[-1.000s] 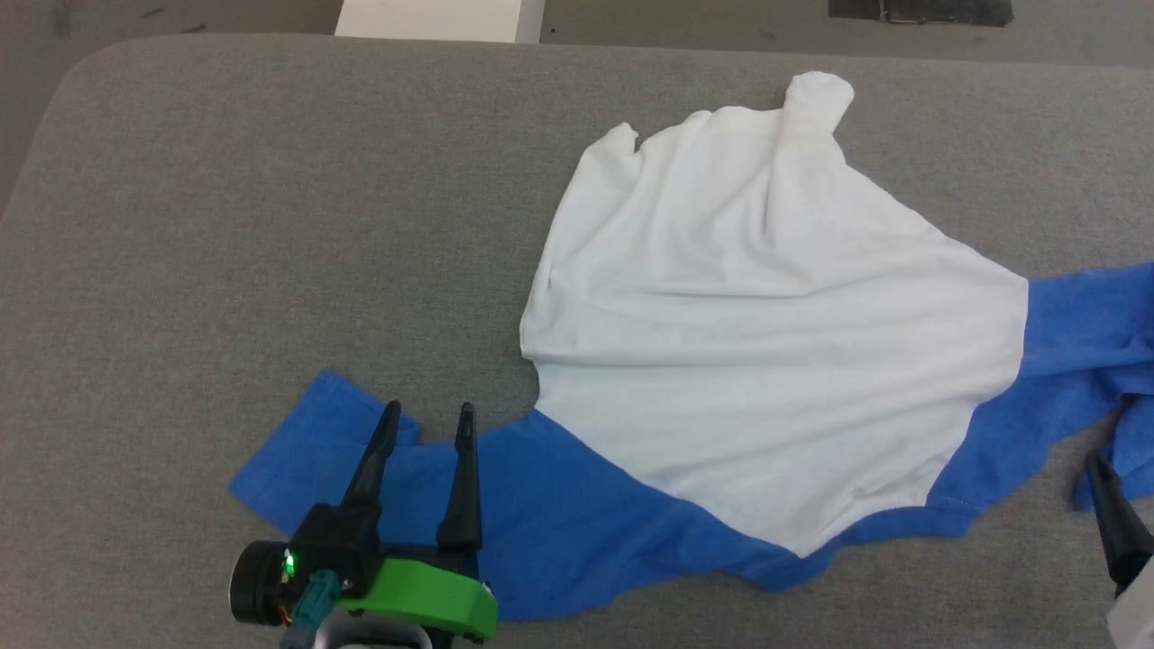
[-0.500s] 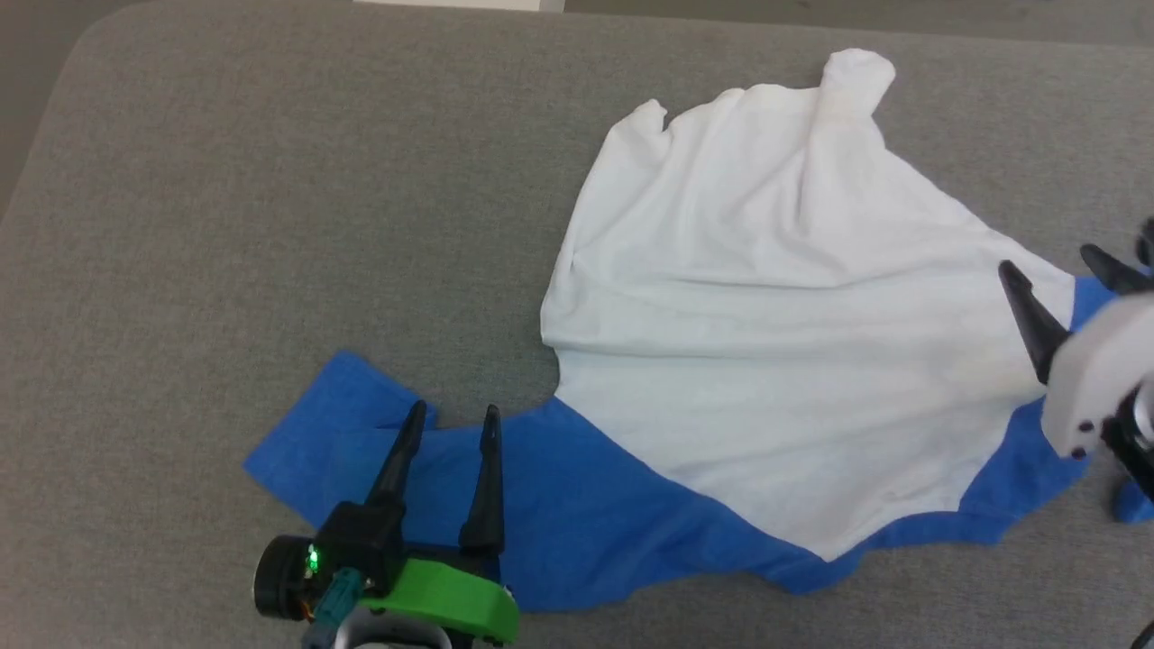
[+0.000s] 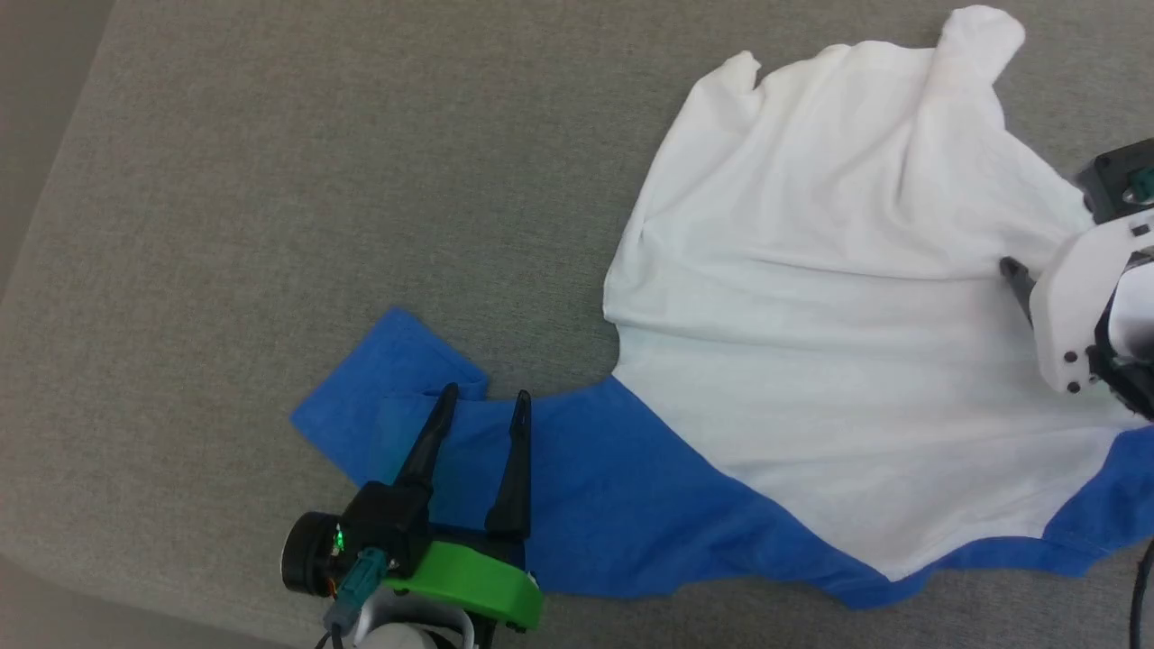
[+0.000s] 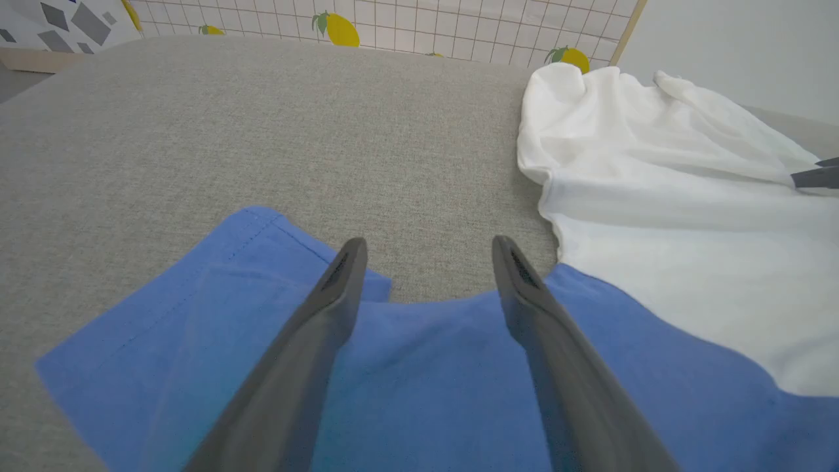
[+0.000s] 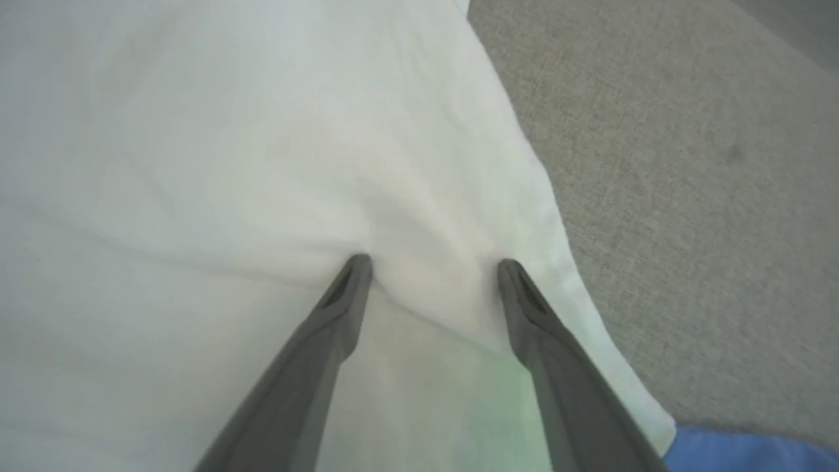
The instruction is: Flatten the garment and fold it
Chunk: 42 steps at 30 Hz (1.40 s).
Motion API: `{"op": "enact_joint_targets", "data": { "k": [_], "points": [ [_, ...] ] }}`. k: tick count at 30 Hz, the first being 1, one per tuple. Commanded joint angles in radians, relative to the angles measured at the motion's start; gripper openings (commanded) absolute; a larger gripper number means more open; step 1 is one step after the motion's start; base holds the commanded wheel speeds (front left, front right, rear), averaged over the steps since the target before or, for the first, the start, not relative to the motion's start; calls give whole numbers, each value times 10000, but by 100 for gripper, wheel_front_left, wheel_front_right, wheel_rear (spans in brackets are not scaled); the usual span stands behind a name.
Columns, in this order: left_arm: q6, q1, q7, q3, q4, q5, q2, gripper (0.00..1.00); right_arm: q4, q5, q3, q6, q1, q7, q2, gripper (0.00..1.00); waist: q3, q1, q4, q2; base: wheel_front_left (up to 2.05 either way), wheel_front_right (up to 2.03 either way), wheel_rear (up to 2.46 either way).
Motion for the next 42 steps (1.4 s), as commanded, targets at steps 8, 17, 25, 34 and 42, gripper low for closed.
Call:
{"op": "enact_joint_targets", "data": {
  "k": [8,17,25,34,42],
  "points": [
    [-197,-206,-46,67,138,135,-209,100,688,-55,-79,-13,-836,-470,29,0,223,0,261,0,0,0,0],
    [-563,-573,-47,-60,289,354,-520,100,1822,-1701,-765,-13,-3411,-2872,267,0,558,0,635,0,0,0,0],
    [-755,-747,-47,-106,516,548,-709,100,3651,-3000,-1425,-13,-4070,-4153,1056,100,628,0,595,0,0,0,0],
    [-724,-607,-47,227,303,825,-539,100,2528,-1456,-1294,-13,-3007,-4729,1477,100,-362,0,-243,0,0,0,0],
    [-578,48,-22,396,-69,916,-67,100,-1687,-834,-2538,-13,1106,-4456,2203,100,-1321,0,-1057,0,0,0,0]
  ]
}}
